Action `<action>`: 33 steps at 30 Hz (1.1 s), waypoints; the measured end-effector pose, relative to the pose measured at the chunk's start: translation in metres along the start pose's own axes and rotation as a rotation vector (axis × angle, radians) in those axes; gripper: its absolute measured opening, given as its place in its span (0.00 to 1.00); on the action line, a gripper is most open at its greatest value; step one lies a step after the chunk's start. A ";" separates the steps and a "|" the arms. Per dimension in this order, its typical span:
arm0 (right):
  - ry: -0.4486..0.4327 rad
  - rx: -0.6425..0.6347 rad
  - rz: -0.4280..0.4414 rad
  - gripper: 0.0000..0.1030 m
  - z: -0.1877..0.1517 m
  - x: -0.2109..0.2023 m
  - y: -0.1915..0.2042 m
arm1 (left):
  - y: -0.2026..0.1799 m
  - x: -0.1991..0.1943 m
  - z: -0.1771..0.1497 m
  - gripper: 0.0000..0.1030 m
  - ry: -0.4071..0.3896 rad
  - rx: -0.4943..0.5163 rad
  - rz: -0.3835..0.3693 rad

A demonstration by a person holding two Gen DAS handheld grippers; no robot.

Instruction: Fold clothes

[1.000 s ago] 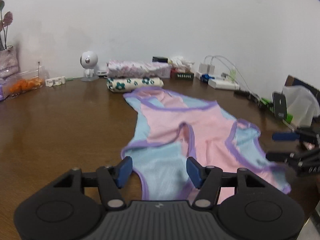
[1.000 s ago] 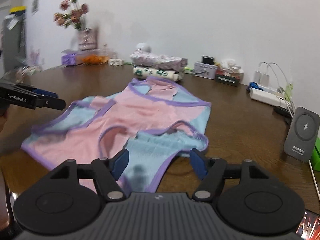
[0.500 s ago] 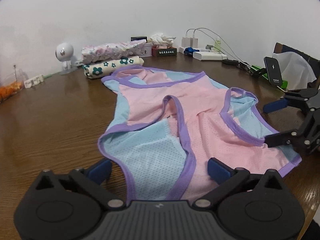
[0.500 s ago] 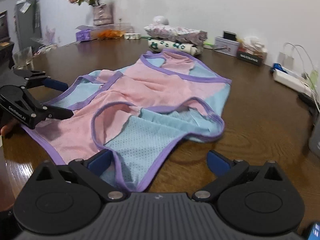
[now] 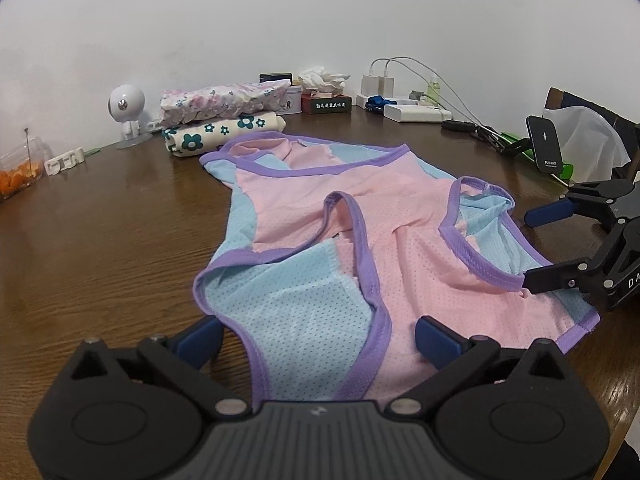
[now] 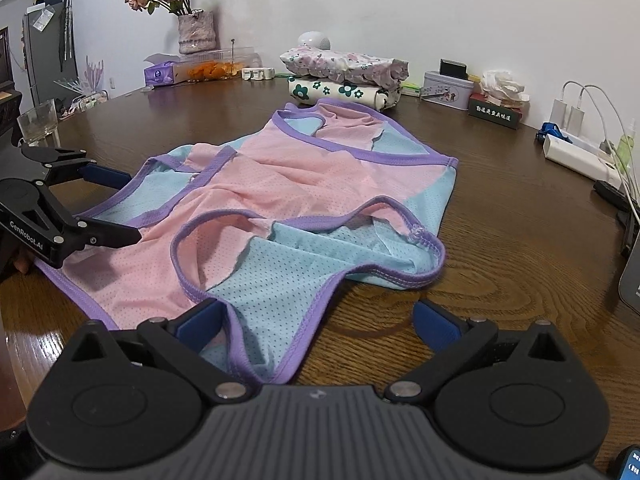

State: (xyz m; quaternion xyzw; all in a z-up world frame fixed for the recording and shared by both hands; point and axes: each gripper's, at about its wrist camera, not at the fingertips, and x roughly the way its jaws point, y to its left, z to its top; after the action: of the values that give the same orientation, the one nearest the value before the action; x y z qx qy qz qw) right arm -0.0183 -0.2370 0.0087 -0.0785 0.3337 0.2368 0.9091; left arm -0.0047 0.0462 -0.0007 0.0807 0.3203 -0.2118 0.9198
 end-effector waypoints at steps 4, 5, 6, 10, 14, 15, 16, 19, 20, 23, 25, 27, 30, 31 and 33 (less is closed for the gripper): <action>0.000 0.001 0.001 0.99 0.000 0.000 -0.001 | -0.002 0.000 0.000 1.00 0.001 -0.001 0.002; 0.000 0.001 0.002 0.99 0.001 0.001 -0.001 | -0.003 0.001 0.001 1.00 0.001 -0.002 0.003; -0.001 0.002 0.002 0.99 0.002 0.002 -0.001 | -0.003 0.001 0.001 1.00 0.001 -0.002 0.004; -0.001 0.008 -0.006 0.99 0.004 0.004 -0.001 | -0.003 0.001 0.001 1.00 0.001 -0.003 0.004; -0.001 0.008 -0.008 0.99 0.004 0.005 0.000 | -0.003 0.001 0.001 1.00 0.001 -0.004 0.003; -0.001 0.008 -0.008 0.99 0.004 0.005 0.000 | -0.004 0.001 0.001 1.00 0.001 -0.005 0.004; -0.001 0.008 -0.008 0.99 0.004 0.005 0.000 | -0.004 0.001 0.001 1.00 0.001 -0.005 0.004; -0.001 0.008 -0.008 0.99 0.004 0.004 0.000 | -0.004 0.001 0.001 1.00 0.001 -0.005 0.004; -0.001 0.008 -0.008 0.99 0.004 0.004 0.000 | -0.004 0.001 0.001 1.00 0.001 -0.005 0.004; -0.001 0.008 -0.008 0.99 0.004 0.004 0.000 | -0.003 0.001 0.001 1.00 0.001 -0.005 0.004; -0.001 0.008 -0.007 0.99 0.004 0.004 0.000 | -0.003 0.001 0.001 1.00 0.001 -0.005 0.003; -0.001 0.008 -0.007 0.99 0.004 0.004 0.000 | -0.002 0.001 0.001 1.00 0.001 -0.005 0.003; -0.001 0.008 -0.007 0.99 0.004 0.004 0.000 | -0.003 0.001 0.001 1.00 0.001 -0.005 0.003; -0.001 0.008 -0.008 0.99 0.004 0.004 0.000 | -0.003 0.001 0.001 1.00 0.001 -0.006 0.004; -0.001 0.008 -0.008 0.99 0.004 0.004 0.000 | -0.004 0.001 0.001 1.00 0.001 -0.007 0.004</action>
State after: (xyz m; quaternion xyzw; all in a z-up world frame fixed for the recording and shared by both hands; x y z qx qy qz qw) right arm -0.0132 -0.2341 0.0088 -0.0762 0.3339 0.2321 0.9104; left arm -0.0051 0.0421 -0.0008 0.0785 0.3212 -0.2087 0.9204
